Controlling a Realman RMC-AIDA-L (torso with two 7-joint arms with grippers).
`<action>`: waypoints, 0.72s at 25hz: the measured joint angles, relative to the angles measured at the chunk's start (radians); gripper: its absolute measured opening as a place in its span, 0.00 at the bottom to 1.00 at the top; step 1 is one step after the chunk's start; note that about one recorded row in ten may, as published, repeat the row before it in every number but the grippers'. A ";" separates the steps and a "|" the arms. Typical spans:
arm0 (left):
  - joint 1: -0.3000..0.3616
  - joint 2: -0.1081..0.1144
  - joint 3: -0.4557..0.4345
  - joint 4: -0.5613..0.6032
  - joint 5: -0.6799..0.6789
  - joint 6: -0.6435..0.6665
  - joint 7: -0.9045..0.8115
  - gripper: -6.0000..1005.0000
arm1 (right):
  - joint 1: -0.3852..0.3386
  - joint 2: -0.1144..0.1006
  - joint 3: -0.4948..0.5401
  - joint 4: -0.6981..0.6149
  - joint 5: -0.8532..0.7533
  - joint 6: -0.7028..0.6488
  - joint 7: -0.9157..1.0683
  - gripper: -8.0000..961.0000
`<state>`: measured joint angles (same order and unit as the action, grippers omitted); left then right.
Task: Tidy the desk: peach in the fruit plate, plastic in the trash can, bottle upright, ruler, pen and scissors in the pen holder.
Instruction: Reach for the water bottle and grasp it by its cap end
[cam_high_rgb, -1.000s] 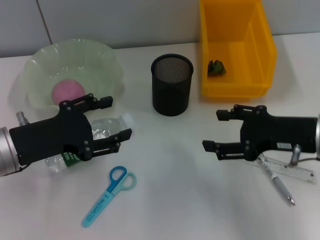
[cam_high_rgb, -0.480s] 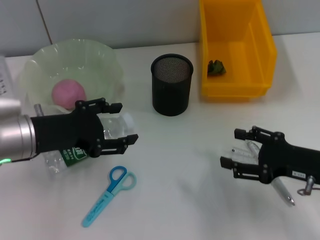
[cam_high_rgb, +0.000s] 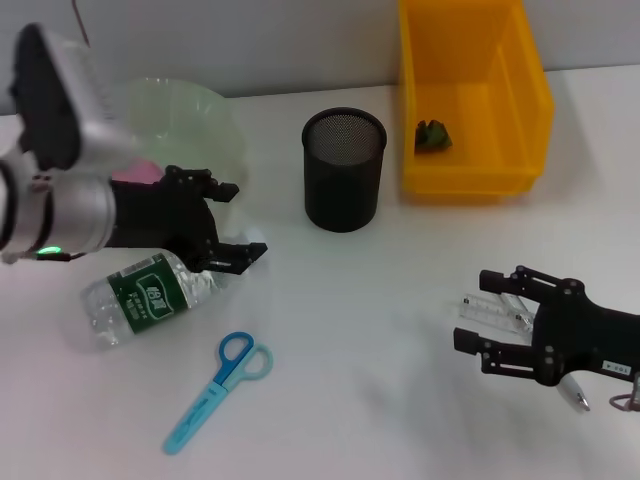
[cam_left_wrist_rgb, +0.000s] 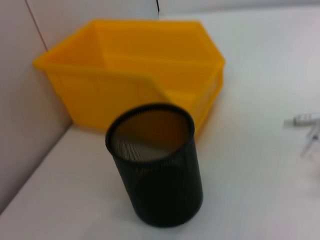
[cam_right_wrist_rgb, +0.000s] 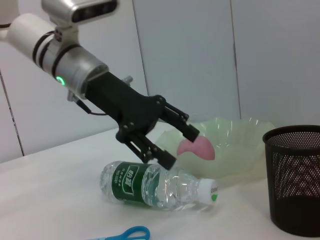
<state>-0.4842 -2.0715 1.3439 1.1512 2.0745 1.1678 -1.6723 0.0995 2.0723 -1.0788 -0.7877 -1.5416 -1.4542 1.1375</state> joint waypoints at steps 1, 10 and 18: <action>-0.018 -0.001 0.014 -0.002 0.040 -0.008 -0.026 0.80 | 0.004 0.000 0.000 0.003 0.000 0.000 0.000 0.88; -0.089 -0.002 0.109 -0.009 0.206 -0.025 -0.175 0.80 | 0.022 -0.002 0.000 0.007 -0.002 -0.001 0.002 0.88; -0.179 -0.004 0.142 -0.115 0.311 -0.046 -0.276 0.80 | 0.031 -0.003 -0.001 0.011 -0.011 -0.003 0.008 0.88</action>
<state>-0.6631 -2.0756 1.4862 1.0362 2.3853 1.1216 -1.9480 0.1309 2.0694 -1.0799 -0.7770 -1.5525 -1.4572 1.1457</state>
